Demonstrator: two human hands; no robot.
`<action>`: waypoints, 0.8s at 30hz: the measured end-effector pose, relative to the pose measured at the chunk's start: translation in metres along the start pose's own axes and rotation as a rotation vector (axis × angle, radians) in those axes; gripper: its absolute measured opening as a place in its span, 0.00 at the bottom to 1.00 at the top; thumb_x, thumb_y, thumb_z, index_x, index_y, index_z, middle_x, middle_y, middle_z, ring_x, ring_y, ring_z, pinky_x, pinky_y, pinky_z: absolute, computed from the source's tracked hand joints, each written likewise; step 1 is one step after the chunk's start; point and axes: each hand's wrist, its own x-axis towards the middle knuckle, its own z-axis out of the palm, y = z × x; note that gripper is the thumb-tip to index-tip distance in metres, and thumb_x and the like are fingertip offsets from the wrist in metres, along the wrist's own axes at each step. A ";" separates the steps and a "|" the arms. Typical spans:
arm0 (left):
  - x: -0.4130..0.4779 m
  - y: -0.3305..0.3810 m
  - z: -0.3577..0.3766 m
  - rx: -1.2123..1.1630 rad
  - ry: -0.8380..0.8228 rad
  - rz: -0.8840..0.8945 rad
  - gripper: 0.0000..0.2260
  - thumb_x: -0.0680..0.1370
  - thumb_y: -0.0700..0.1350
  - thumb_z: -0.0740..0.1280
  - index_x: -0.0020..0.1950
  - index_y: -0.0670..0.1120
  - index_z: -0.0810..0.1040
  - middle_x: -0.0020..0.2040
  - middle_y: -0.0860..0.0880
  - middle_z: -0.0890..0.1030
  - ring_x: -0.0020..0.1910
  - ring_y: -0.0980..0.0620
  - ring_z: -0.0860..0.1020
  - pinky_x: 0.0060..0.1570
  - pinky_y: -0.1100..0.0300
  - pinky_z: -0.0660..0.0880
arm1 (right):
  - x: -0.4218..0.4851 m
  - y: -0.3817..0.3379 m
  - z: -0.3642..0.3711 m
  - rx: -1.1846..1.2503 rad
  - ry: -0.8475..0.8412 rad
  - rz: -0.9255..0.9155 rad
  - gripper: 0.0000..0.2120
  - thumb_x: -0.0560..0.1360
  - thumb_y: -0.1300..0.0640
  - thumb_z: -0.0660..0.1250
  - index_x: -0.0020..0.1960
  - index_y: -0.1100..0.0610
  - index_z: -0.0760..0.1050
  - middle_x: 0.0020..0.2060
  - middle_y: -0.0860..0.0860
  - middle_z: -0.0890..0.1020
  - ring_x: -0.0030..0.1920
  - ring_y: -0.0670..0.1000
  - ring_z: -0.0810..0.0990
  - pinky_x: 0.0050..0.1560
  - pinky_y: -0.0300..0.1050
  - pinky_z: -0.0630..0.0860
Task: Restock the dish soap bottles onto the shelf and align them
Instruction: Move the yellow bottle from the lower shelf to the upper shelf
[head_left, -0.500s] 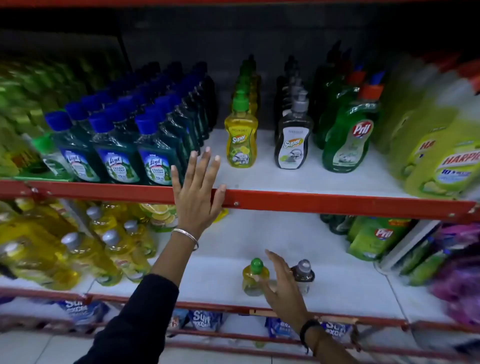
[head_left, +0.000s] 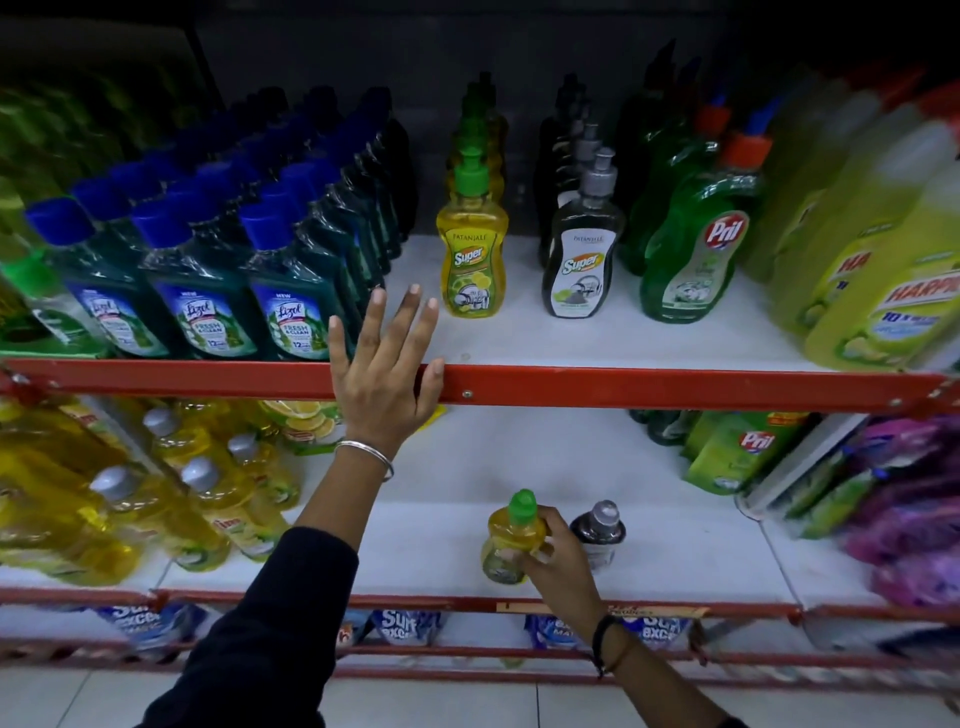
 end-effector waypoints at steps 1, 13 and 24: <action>0.000 0.000 0.000 -0.003 0.011 0.000 0.23 0.83 0.55 0.49 0.76 0.49 0.65 0.73 0.49 0.71 0.78 0.49 0.56 0.76 0.44 0.46 | -0.003 -0.009 -0.003 0.032 0.000 -0.028 0.21 0.65 0.56 0.76 0.55 0.48 0.74 0.50 0.47 0.83 0.52 0.48 0.81 0.54 0.42 0.78; 0.006 0.002 -0.009 -0.010 -0.074 -0.023 0.23 0.83 0.55 0.49 0.74 0.48 0.69 0.71 0.48 0.73 0.75 0.45 0.63 0.76 0.44 0.47 | -0.018 -0.170 -0.052 0.171 0.130 -0.501 0.25 0.60 0.46 0.78 0.55 0.48 0.77 0.50 0.47 0.85 0.51 0.53 0.83 0.53 0.48 0.80; 0.006 0.002 -0.011 -0.002 -0.061 -0.024 0.24 0.83 0.54 0.49 0.78 0.48 0.62 0.75 0.46 0.66 0.75 0.46 0.64 0.76 0.47 0.49 | 0.038 -0.264 -0.039 0.140 0.333 -0.765 0.20 0.64 0.48 0.75 0.54 0.43 0.75 0.50 0.47 0.82 0.51 0.48 0.82 0.48 0.49 0.82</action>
